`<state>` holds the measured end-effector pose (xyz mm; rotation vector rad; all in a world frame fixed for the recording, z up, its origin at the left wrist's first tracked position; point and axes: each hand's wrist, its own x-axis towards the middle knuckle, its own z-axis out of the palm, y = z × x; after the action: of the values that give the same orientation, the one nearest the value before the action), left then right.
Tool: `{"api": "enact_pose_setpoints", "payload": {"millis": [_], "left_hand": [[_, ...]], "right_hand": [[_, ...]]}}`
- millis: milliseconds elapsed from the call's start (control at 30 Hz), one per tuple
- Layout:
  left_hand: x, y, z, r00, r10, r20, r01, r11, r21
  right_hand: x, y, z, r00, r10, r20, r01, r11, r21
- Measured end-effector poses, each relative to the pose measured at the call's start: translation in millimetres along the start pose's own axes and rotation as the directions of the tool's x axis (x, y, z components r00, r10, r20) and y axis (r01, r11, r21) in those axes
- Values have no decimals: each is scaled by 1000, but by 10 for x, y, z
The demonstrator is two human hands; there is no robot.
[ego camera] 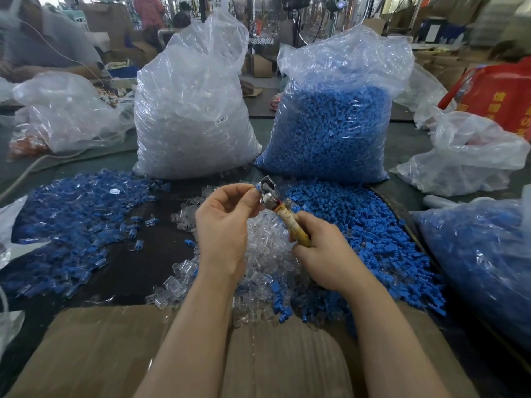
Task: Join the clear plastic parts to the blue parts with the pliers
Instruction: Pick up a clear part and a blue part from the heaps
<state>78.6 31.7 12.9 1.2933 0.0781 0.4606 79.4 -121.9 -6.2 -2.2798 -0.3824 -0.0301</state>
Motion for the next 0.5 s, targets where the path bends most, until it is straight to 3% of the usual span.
{"api": "enact_pose_setpoints", "payload": {"millis": [167, 267, 367, 433, 500], "left_hand": [[94, 37, -162, 998, -61, -17, 62, 997, 48], [260, 10, -554, 977, -37, -210, 94, 958, 269], [350, -72, -1020, 920, 111, -376, 185, 723, 666], [357, -122, -1230, 880, 176, -442, 276, 567, 776], [359, -145, -1320, 862, 172, -476, 345, 489, 801]], "right_hand": [[27, 30, -10, 999, 37, 36, -38, 999, 33], [61, 98, -24, 992, 112, -64, -112, 994, 3], [78, 194, -63, 961, 223, -161, -247, 957, -150], [71, 240, -80, 935, 270, -231, -329, 902, -280], [60, 264, -81, 906, 307, -292, -399, 850, -344]]}}
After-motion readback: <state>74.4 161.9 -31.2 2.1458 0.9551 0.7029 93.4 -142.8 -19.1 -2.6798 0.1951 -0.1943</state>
